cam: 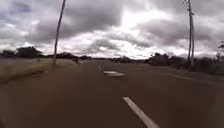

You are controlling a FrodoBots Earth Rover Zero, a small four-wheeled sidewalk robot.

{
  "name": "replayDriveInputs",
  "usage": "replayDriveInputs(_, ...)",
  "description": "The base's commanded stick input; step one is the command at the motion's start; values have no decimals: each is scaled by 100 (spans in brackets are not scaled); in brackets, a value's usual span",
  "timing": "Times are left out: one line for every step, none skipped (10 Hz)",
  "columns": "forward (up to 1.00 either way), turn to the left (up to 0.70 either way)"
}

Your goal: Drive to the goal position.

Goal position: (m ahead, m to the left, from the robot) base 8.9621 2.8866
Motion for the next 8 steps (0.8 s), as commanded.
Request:
replayDriveInputs(100, 41)
replayDriveInputs(100, 40)
replayDriveInputs(100, 24)
replayDriveInputs(100, 9)
replayDriveInputs(100, 4)
replayDriveInputs(100, 4)
replayDriveInputs(100, 4)
replayDriveInputs(100, 4)
